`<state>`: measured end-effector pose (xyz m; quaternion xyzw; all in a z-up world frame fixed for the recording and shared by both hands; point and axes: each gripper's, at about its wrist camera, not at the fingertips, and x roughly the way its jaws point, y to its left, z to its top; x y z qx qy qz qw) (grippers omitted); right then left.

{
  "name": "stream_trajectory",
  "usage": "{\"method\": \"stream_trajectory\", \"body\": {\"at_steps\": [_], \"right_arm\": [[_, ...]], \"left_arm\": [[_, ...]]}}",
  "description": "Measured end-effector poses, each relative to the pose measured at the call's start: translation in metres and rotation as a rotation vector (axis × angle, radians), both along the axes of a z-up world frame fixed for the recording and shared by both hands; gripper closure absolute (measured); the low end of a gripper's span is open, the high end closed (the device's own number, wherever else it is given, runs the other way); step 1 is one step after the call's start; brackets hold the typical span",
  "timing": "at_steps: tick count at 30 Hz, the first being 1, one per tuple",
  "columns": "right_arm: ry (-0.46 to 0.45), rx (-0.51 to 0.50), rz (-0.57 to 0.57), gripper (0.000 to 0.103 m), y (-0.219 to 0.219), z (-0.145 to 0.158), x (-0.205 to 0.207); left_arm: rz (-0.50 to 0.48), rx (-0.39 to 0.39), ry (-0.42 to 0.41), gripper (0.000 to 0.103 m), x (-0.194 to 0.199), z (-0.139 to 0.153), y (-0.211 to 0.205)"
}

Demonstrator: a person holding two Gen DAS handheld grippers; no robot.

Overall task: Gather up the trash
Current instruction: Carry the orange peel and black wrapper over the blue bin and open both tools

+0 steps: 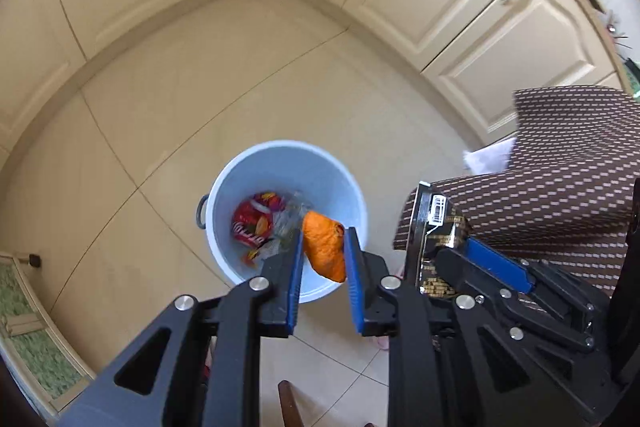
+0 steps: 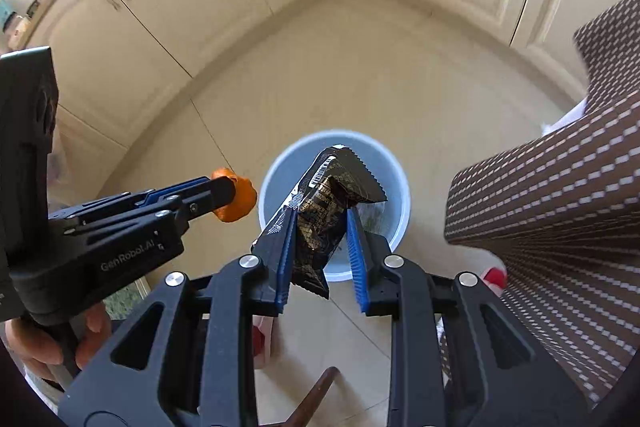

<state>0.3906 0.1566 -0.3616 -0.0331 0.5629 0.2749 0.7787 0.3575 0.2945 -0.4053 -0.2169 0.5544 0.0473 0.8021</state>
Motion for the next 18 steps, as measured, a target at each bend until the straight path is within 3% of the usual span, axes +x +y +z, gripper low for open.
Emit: {"method": "stream_trajectory", "body": {"at_steps": [2,7,10,11,18], "right_arm": [[0.027,-0.01,-0.003,0.078,0.004,-0.016,0.007],[0.067,-0.014,-0.011,0.078,0.008,-0.042,0.012],[0.082,-0.013,-0.014,0.078,0.012,-0.053,0.008],[0.089,-0.013,-0.014,0.078,0.014,-0.056,0.009],[0.102,-0.008,-0.018,0.078,0.012,-0.066,0.016]], "left_arm": [[0.001,0.017,0.016,0.083,0.003,-0.011,0.002],[0.042,-0.033,0.019,0.082,0.013,-0.027,0.016],[0.067,-0.09,0.016,0.071,0.011,-0.029,0.02],[0.066,-0.078,0.023,0.066,0.012,-0.031,0.021],[0.063,-0.026,0.088,0.063,0.01,-0.044,0.026]]}}
